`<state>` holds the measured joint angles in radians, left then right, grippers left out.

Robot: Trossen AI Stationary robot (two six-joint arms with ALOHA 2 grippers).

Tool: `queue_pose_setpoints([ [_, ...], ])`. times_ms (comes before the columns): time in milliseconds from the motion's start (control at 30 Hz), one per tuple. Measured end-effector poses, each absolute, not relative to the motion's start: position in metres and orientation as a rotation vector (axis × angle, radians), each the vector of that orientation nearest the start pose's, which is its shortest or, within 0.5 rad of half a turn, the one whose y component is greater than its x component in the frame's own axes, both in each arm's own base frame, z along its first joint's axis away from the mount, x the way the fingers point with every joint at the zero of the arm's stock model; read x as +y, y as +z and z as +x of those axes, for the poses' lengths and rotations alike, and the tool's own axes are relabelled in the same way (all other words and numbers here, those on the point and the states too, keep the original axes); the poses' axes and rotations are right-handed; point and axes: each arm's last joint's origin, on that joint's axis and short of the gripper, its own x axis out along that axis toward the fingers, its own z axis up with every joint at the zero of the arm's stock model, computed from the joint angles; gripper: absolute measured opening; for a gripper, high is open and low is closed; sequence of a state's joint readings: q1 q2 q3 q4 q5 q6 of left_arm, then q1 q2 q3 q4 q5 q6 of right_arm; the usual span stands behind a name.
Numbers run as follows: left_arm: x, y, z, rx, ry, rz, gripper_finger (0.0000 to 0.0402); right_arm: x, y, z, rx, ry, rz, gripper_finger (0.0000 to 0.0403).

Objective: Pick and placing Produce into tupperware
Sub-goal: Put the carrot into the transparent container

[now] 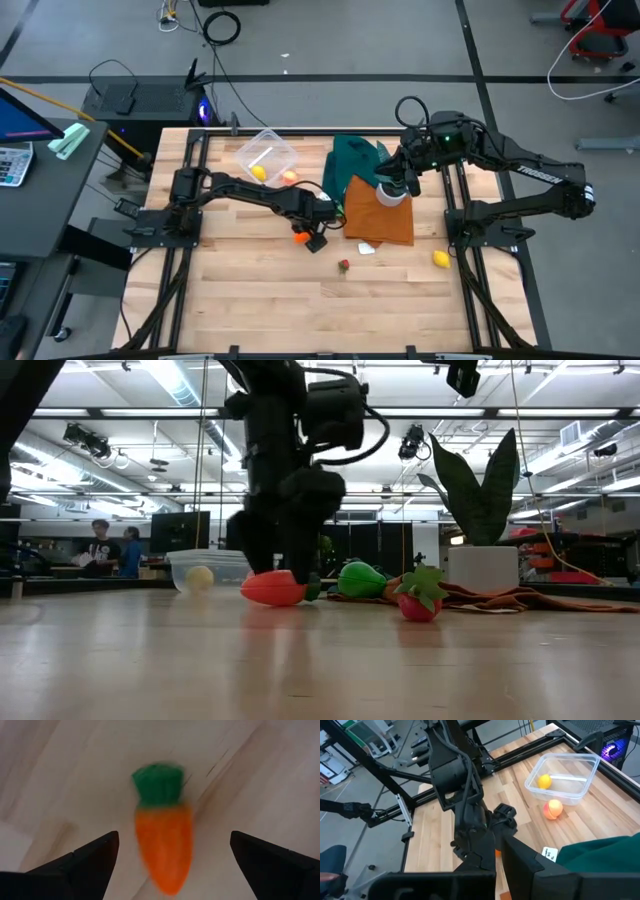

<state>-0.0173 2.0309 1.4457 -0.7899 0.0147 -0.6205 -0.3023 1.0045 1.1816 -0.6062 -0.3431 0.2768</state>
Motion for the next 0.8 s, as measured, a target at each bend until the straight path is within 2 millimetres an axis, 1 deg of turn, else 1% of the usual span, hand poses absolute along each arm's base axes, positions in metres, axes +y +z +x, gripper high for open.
queue_pose_setpoints([
  [33,-0.0076,0.1576,0.3957,1.33,0.389,-0.519,0.0389,-0.0489,0.389,0.1895,0.411,-0.016,0.409,0.0],
  [167,-0.0075,0.1491,0.3944,1.37,0.4,-0.514,0.0389,-0.0489,0.389,0.1894,0.411,-0.018,0.416,0.0],
  [333,-0.0073,0.15,0.3947,1.362,0.404,-0.509,0.0386,-0.0489,0.3889,0.1894,0.412,-0.018,0.417,0.0],
  [433,-0.0073,0.15,0.3945,1.364,0.406,-0.507,0.0372,-0.0488,0.3891,0.1893,0.411,-0.018,0.417,0.0],
  [567,-0.007,0.1499,0.3944,1.365,0.406,-0.503,0.0329,-0.0489,0.3891,0.1893,0.411,-0.018,0.417,0.0],
  [800,-0.007,0.1499,0.3943,1.367,0.402,-0.497,0.0229,-0.0489,0.3891,0.1893,0.41,-0.019,0.418,0.0],
])
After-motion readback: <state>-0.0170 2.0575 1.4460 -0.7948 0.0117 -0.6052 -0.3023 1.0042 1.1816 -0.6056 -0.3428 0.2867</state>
